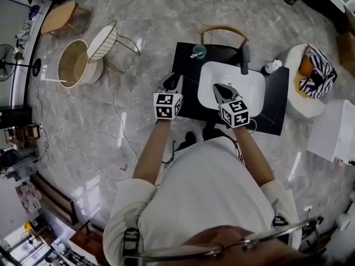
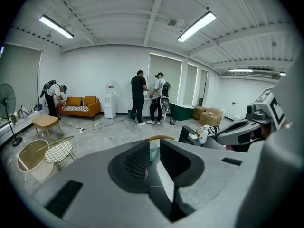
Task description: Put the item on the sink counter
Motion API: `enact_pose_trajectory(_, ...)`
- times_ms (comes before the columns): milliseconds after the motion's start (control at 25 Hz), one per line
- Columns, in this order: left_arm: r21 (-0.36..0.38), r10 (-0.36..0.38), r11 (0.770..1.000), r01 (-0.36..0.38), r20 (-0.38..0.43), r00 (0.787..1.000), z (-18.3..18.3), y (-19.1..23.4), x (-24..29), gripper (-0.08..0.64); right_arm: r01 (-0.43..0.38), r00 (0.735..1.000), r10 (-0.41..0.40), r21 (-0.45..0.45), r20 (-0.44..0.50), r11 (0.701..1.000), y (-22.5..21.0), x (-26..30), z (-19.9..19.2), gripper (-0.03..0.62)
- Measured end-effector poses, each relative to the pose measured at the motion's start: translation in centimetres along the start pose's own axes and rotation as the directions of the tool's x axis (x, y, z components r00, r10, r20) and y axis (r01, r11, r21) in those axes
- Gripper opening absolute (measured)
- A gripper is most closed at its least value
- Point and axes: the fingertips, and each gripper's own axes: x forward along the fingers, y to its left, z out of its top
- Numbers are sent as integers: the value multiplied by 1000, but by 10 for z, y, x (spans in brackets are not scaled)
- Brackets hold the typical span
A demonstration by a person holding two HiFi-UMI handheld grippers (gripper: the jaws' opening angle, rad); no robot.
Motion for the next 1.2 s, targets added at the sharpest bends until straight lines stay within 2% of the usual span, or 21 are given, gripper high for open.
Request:
enact_pose_trajectory(360,47,-73,996,70,76,994,4,-9,-91,14,55,997,-53,-45,52,997,58,-40,9,6)
enact_pose_trajectory(760,13,-197,980,197,115,973,-16,-37,-155,5,116,985,-108,-56,136,992,107,-99,7,6)
enact_pose_trajectory(960,13,-215,977,215,146,966,-17,-55,-173,5,122,981,-108,-77,164,990,112,-128,2,6)
enact_pose_trajectory(1200,7,-207,978,210,201,957,-8,-77,-186,5,105,979,-89,-78,185,991,99,-148,1,6)
